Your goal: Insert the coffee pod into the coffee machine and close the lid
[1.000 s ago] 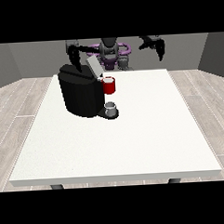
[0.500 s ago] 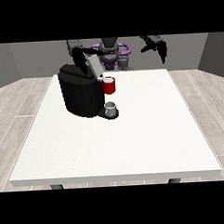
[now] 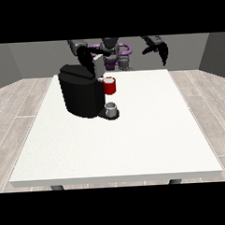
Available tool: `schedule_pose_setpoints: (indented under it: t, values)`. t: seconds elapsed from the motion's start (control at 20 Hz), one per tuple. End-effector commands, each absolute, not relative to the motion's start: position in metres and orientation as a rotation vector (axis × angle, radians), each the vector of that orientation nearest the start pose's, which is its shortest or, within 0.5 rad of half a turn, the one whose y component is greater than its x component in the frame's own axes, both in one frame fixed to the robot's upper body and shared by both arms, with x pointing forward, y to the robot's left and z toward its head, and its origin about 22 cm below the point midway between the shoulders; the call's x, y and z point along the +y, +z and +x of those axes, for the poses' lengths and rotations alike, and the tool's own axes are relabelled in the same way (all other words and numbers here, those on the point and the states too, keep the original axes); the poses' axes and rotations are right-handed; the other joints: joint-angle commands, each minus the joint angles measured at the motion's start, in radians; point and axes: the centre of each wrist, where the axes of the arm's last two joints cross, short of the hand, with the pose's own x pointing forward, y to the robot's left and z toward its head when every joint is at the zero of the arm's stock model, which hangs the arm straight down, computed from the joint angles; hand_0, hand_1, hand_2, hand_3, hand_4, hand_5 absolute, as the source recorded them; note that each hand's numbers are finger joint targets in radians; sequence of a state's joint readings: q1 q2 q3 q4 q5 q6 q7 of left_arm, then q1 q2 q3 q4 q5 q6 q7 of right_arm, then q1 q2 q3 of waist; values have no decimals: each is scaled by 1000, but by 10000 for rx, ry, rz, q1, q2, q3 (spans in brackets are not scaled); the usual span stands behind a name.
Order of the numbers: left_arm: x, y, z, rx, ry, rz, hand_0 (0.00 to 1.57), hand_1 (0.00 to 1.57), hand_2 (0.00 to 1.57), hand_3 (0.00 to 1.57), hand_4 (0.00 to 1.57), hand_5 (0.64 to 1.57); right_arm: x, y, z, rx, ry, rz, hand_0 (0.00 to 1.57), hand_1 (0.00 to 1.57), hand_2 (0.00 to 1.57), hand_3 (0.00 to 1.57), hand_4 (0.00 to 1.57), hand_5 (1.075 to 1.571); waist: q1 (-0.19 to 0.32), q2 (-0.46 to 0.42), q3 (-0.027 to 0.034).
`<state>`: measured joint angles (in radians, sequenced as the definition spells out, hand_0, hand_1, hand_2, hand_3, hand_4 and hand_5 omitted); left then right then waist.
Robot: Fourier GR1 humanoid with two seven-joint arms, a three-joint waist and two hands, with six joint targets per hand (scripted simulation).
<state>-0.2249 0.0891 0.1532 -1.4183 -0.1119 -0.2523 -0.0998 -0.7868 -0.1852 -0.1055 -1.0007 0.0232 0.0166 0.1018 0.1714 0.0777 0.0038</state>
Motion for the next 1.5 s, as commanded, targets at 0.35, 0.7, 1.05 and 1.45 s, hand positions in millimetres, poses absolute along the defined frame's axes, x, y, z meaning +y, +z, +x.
schedule_pose_setpoints:
  t: [0.35, 0.7, 1.05, 1.45]
  values:
    - [229, 38, 307, -17643, -3321, -261, 0, 0, 0, 0, 365, 1571, -164, 166, 419, -17649, 3785, -785, 0, 0, 0, 0, 0, 1571, 748, 537, -38]
    - [239, 45, 312, -17854, -3869, -898, 0, 0, 0, 0, 398, 1571, -171, 206, 418, -18135, 4104, -2139, 0, 0, 0, 0, 300, 1571, 1664, 727, -42]
    - [233, 61, 327, -18202, -3999, -1443, 0, 0, 0, 0, 444, 1571, -169, 242, 410, -18631, 4112, -2386, 0, 0, 0, 0, 102, 1571, 2221, 1447, -40]
    - [216, 80, 336, -18816, -4843, -1954, 0, 0, 0, 0, 362, 1571, -189, 277, 399, -18727, 3597, -3725, 0, 0, 0, 0, 0, 1571, 3431, 1952, -32]
